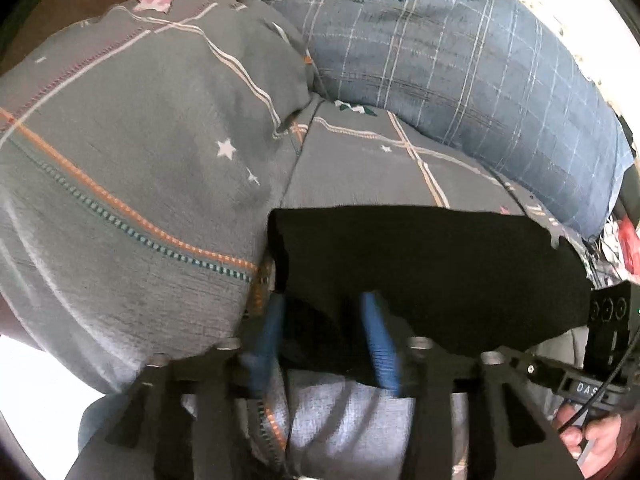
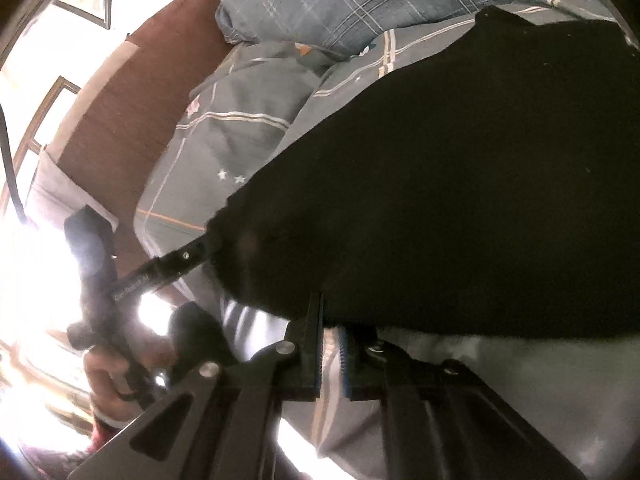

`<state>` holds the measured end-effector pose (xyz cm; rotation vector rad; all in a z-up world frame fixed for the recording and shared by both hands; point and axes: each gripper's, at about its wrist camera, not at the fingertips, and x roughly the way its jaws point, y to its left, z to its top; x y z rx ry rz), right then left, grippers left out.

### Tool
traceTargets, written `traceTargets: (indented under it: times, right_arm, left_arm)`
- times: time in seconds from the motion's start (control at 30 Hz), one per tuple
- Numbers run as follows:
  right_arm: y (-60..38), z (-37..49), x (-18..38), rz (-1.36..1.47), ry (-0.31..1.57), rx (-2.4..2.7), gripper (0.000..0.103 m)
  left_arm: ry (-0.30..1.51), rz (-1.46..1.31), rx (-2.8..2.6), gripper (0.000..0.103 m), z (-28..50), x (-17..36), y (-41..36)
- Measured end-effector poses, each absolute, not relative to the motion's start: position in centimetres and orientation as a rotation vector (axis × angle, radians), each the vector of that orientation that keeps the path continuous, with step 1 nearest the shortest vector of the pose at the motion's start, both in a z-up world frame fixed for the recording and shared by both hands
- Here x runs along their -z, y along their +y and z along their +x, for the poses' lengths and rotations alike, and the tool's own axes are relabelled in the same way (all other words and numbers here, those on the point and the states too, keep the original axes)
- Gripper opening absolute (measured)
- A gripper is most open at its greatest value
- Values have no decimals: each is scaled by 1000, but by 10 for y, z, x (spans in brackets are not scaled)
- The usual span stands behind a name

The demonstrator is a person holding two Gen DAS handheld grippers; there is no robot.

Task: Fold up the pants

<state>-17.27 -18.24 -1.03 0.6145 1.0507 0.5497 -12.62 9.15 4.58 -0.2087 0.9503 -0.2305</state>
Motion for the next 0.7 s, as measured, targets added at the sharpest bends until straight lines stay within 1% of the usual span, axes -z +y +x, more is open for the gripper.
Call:
traceTargets:
  times: [0.03, 0.07, 0.13, 0.17, 0.3, 0.33, 0.37, 0.43, 0.47, 0.6, 0.7]
  right_arm:
    - [-183, -175, 7, 587, 1049, -553, 13]
    - [-184, -178, 2, 549, 1041, -552, 19]
    - [-188, -186, -8, 491, 1020, -547, 26]
    - [-192, -189, -11, 483, 1015, -545, 28]
    - [-213, -200, -23, 477, 981, -506, 28]
    - [-221, -204, -27, 469, 966, -476, 29]
    - [-228, -207, -30, 462, 954, -450, 32]
    - [-250, -215, -37, 449, 926, -375, 40]
    - [-261, -219, -39, 450, 917, -342, 41]
    - [-327, -232, -46, 464, 876, -144, 41]
    - [-373, -235, -46, 479, 867, 21, 43]
  left_arm:
    - [943, -216, 223, 61, -128, -50, 93]
    - [931, -221, 217, 62, -131, -55, 94]
    - [902, -210, 209, 63, -138, -65, 94]
    - [882, -199, 207, 66, -143, -72, 92]
    - [844, -187, 263, 75, -156, -89, 79]
    - [839, -185, 290, 77, -157, -93, 71]
    - [837, -182, 310, 78, -156, -93, 67]
    - [844, -174, 354, 79, -154, -93, 52]
    - [856, -169, 384, 79, -151, -91, 41]
    - [897, -170, 493, 79, -140, -83, 6]
    - [930, -164, 573, 79, -125, -75, -29]
